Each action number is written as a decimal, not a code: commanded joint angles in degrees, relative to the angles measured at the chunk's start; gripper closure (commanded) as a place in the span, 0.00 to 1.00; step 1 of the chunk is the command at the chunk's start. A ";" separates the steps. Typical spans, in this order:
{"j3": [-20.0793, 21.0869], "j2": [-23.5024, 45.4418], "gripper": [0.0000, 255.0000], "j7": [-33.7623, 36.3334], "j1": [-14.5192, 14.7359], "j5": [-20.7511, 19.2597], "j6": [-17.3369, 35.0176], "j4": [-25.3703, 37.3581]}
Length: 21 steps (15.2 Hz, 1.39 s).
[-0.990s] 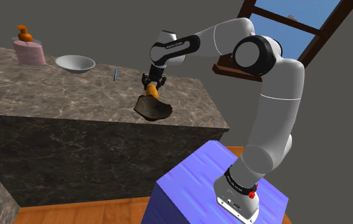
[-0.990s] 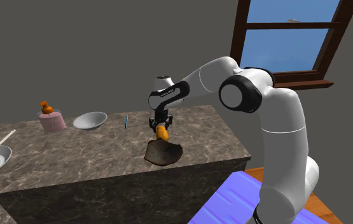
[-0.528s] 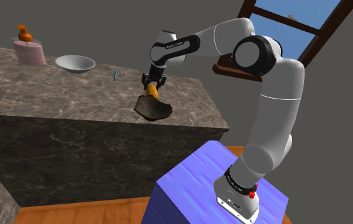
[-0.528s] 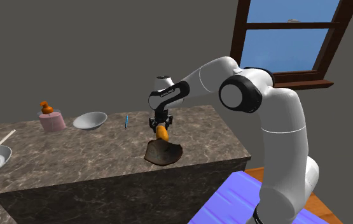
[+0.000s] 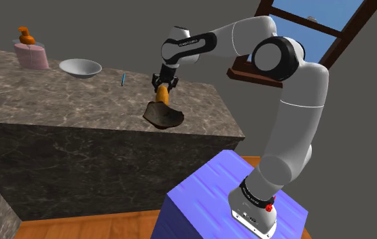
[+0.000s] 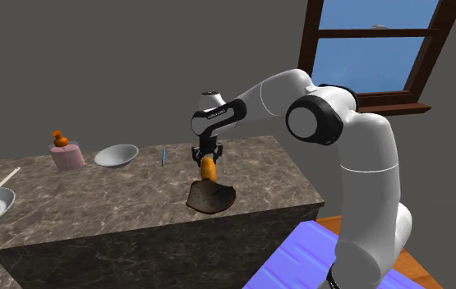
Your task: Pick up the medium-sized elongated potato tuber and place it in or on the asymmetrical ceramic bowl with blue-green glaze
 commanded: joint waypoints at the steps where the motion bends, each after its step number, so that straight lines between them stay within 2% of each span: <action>1: -0.02 -0.62 1.00 -0.04 -0.07 0.02 -1.34 0.70; 21: -0.01 -4.61 1.00 0.55 -0.13 -0.08 -15.19 10.58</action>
